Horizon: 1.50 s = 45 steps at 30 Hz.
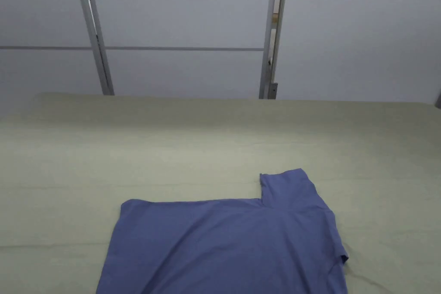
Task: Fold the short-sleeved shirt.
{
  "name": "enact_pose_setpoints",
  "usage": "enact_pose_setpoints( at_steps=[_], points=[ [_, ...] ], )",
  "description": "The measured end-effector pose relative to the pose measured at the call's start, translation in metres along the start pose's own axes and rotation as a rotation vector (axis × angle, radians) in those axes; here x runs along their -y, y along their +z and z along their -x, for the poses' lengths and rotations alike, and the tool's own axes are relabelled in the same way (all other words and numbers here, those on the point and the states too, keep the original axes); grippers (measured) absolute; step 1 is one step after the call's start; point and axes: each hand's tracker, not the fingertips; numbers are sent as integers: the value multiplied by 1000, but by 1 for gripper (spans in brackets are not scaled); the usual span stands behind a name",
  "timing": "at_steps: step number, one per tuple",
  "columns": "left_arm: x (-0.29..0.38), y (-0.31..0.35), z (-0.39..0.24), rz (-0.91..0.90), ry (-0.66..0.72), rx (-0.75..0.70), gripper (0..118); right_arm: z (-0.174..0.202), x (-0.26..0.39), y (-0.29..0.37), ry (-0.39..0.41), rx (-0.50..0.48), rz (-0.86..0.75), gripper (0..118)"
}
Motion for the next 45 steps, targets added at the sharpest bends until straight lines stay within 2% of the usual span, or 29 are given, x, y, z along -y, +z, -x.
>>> enact_pose_setpoints(
  at_steps=[1, 4, 7, 8, 9, 10, 11, 12, 14, 15, 20, 21, 22, 24, 25, 27, 30, 31, 33, 34, 35, 36, 37, 38, 39, 40, 41, 42, 45],
  points=[
    [2, 12, 2, -50, 24, -26, 114, 0, 0, 6, -3, 19, -33, 113],
    [15, 55, 13, -267, 170, -15, 117, -7, 6, 39, -83, -2, -237, 111],
    [27, 81, 22, -350, 263, 37, 117, -15, 11, 63, -152, -35, -351, 109],
    [33, 89, 24, -394, 267, 44, 112, -17, 13, 72, -166, -62, -390, 102],
    [36, 95, 25, -409, 283, 55, 90, -11, 14, 81, -182, -77, -424, 72],
    [38, 98, 28, -414, 314, 57, 57, -11, 16, 88, -194, -72, -461, 37],
    [40, 101, 30, -424, 341, 41, 20, -10, 18, 92, -206, -42, -484, 13],
    [43, 103, 32, -423, 379, 32, 2, -6, 21, 99, -201, -26, -502, 10],
    [43, 103, 42, -397, 420, 149, 0, -2, 24, 109, -176, -84, -512, 9],
    [45, 102, 45, -385, 429, 182, 0, 0, 25, 112, -173, -67, -510, 9],
    [35, 71, 49, -167, 328, 157, 0, -4, 29, 107, -166, -77, -485, 9],
    [32, 60, 50, -107, 324, 158, 1, -4, 29, 102, -172, -74, -479, 9],
    [30, 52, 49, -83, 332, 137, 21, -5, 30, 101, -182, -81, -473, 9],
    [25, 35, 53, -38, 354, 154, 115, -6, 32, 99, -190, -81, -457, 9],
    [22, 23, 54, 25, 370, 187, 118, 4, 30, 105, -189, -75, -449, 9],
    [15, 12, 53, 17, 404, 235, 118, 5, 32, 103, -186, -73, -434, 9],
    [6, -6, 44, 55, 395, 225, 118, 9, 31, 103, -187, -60, -408, 9],
    [2, -15, 41, 86, 391, 225, 108, 9, 31, 102, -196, -61, -401, 9],
    [-3, -28, 37, 174, 391, 213, 58, 7, 29, 100, -220, -60, -382, 9],
    [-2, -31, 35, 173, 374, 188, 46, 6, 27, 98, -229, -60, -369, 9],
    [-3, -30, 32, 162, 337, 148, 46, 6, 26, 96, -232, -64, -341, 9],
    [-4, -28, 28, 137, 306, 109, 18, 6, 24, 92, -229, -60, -302, 9],
    [-4, -26, 27, 126, 313, 136, 17, 1, 22, 87, -221, -44, -255, 10],
    [-2, -21, 27, 121, 318, 149, 14, 1, 20, 82, -210, -33, -219, 16],
    [-2, -19, 26, 111, 322, 153, 10, 1, 18, 75, -199, -49, -166, 43],
    [-2, -17, 26, 108, 321, 152, 9, 1, 15, 68, -191, -65, -114, 81],
    [-2, -15, 26, 103, 317, 151, 8, -6, 14, 55, -174, -83, -46, 111],
    [-2, -11, 27, 95, 309, 151, 7, -6, 12, 50, -167, -94, -38, 118],
    [0, -10, 25, 91, 299, 147, 7, -12, 4, 21, -141, -93, 28, 118]
  ],
)
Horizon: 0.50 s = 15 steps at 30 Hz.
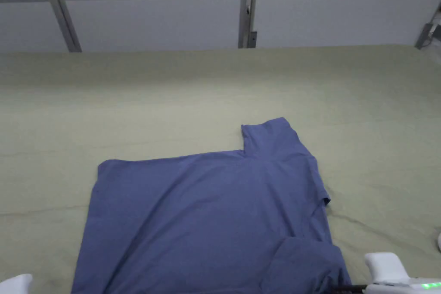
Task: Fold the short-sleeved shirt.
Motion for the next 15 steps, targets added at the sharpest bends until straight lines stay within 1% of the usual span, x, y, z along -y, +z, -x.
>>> enact_pose_setpoints(
  at_steps=[3, 4, 5, 6, 7, 8, 10, 12, 13, 15],
  points=[
    [4, 0, -2, 0, -7, -3, 7, 5, -8, -26, 28, 14, 66, 117],
    [4, 0, -2, 0, -8, -5, 7, 0, -7, -37, 35, 10, 79, 110],
    [4, 1, -3, 1, -7, -4, 7, 1, -9, -43, 35, 2, 84, 96],
    [5, 1, -3, 0, -8, -3, 7, 1, -11, -49, 35, -13, 97, 58],
    [5, 3, -3, 0, -9, -2, 7, 1, -12, -52, 28, -24, 100, 27],
    [6, 5, -3, 0, -8, -3, 7, 0, -10, -51, 20, -33, 91, 17],
    [8, 19, -8, -12, -5, 11, 7, 2, -12, -43, -22, -55, 44, 14],
    [6, 35, -10, -55, 15, 29, 7, -1, -12, -29, -14, -81, -17, 13],
    [1, 43, -13, -86, 22, 48, 7, -1, -14, -22, -2, -80, -36, 13],
    [-12, 54, -17, -134, 20, 58, 7, -2, -27, -10, -5, -81, -75, 13]
  ],
)
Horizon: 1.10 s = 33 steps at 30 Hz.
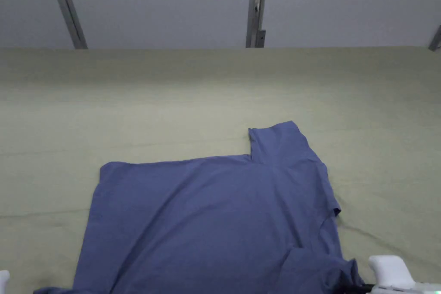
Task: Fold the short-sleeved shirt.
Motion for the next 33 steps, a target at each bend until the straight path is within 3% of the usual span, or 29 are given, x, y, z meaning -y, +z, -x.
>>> enact_pose_setpoints(
  at_steps=[5, 10, 14, 18, 19, 20, 21, 22, 23, 24, 27, 28, 29, 30, 31, 32, 33],
  points=[
    [-62, -20, -21, -47, -6, -10, 7, -15, -61, 1, -55, -34, -90, 13],
    [-110, -94, -33, 44, -8, -84, 7, -17, -117, -57, -55, -9, -5, 13],
    [-120, -135, -30, 100, 30, -113, 7, -22, -139, -106, -56, 24, 61, 13],
    [-114, -135, -28, 84, 29, -106, 7, -22, -140, -120, -42, 31, 63, 14],
    [-112, -130, -28, 56, 12, -100, 8, -22, -138, -120, -30, 31, 48, 19],
    [-110, -125, -29, 29, -3, -101, 13, -22, -136, -115, -5, 28, 13, 34],
    [-108, -118, -30, 2, -13, -105, 31, -22, -133, -110, 19, 20, -25, 75],
    [-106, -108, -28, -45, -21, -105, 61, -21, -129, -104, 30, 28, -49, 108],
    [-102, -97, -28, -88, -25, -93, 95, -21, -124, -96, 29, 41, -76, 118],
    [-99, -86, -29, -120, -37, -81, 117, -21, -117, -81, 25, 33, -125, 118],
    [-79, -48, -30, -257, -36, -6, 118, -25, -101, -46, -29, 25, -253, 116],
    [-69, -35, -31, -286, -41, 3, 118, -17, -92, -29, -49, 6, -310, 112],
    [-59, -27, -33, -315, -49, 18, 113, -8, -84, -15, -71, -28, -347, 100],
    [-47, -17, -34, -339, -68, 50, 92, -5, -76, -4, -97, -69, -375, 65],
    [-37, -9, -36, -349, -70, 67, 58, -3, -68, 7, -111, -92, -400, 31],
    [-25, -4, -37, -357, -67, 71, 13, 3, -60, 14, -115, -79, -419, 7],
    [-16, -1, -39, -371, -63, 64, 0, -15, -52, 1, -111, -61, -423, 7]
  ],
)
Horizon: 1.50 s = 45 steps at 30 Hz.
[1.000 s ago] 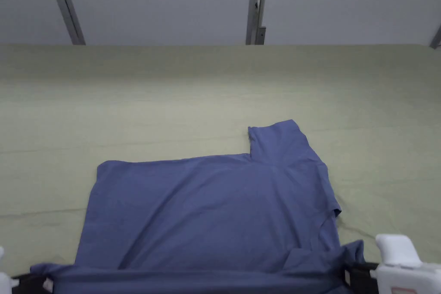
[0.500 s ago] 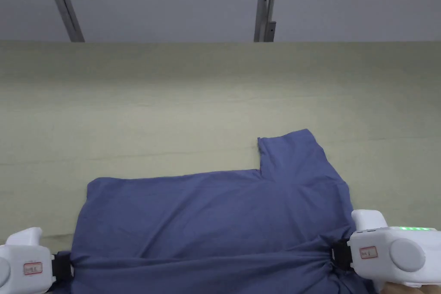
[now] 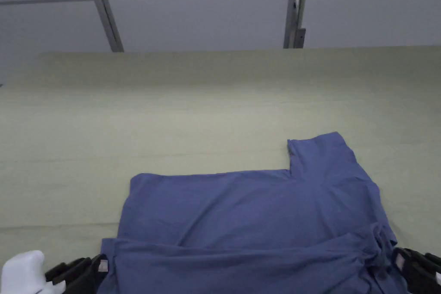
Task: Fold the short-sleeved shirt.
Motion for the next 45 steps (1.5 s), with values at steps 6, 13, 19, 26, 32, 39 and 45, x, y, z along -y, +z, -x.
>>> enact_pose_setpoints(
  at_steps=[6, 13, 19, 26, 32, 39, 45],
  points=[
    [37, -3, 22, 130, 106, 3, 0, 19, 24, 33, -6, -25, 15, 7],
    [18, -46, 42, 267, 121, -191, 63, 1, 30, 35, -57, -7, 21, 7],
    [19, -102, 42, 469, 80, -223, 106, -20, 27, 27, -67, 15, 27, 7],
    [24, -110, 9, 477, -51, -305, 30, -25, 34, 7, -18, 95, 77, 24],
    [20, -101, -7, 449, -65, -264, 9, -32, 28, -36, 0, 168, 222, 118],
    [19, -90, -7, 439, -44, -233, 9, -38, 29, -103, 42, 236, 440, 110],
    [17, -89, -3, 452, -30, -220, 9, -18, 22, -102, 136, 165, 421, 24]
  ],
)
